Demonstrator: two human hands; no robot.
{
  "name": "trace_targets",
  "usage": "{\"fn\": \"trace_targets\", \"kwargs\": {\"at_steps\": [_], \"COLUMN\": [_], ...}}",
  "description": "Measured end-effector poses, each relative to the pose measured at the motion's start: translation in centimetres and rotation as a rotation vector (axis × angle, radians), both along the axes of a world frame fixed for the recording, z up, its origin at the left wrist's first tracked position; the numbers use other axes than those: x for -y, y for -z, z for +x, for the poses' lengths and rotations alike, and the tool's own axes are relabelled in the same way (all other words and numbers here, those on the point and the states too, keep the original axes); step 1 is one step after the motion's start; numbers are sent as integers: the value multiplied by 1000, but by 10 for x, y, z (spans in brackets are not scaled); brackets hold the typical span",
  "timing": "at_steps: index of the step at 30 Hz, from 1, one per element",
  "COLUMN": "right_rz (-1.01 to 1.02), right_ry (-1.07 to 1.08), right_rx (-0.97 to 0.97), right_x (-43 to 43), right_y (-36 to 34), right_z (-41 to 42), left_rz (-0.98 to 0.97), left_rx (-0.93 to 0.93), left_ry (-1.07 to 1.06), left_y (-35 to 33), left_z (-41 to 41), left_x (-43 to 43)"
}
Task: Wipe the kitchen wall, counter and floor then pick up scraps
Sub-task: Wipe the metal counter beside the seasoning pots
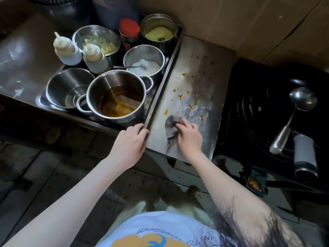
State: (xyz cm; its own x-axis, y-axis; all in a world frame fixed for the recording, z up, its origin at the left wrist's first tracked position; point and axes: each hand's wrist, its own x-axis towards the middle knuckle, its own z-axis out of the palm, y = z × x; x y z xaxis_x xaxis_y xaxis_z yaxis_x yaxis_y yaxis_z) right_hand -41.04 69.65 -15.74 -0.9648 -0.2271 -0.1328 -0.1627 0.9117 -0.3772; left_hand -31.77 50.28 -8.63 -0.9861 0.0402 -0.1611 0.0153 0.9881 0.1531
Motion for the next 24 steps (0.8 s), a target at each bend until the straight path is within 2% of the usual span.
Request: {"fn": "trace_targets", "kwargs": {"at_steps": [7, 12, 18, 24], "right_rz": [-90, -145, -152, -82], "right_ry": [307, 419, 245, -100], "right_rx": [1, 19, 55, -20], "right_x": [-37, -14, 37, 57], "right_y": [-3, 0, 4, 8], "right_z": [-15, -15, -16, -31], "left_rz": [-3, 16, 40, 42], "left_rx": [17, 15, 10, 0], "left_ry": [22, 28, 25, 30], "left_y": [5, 9, 12, 11], "left_z": [-6, -6, -5, -8], "left_x": [-3, -2, 2, 11]}}
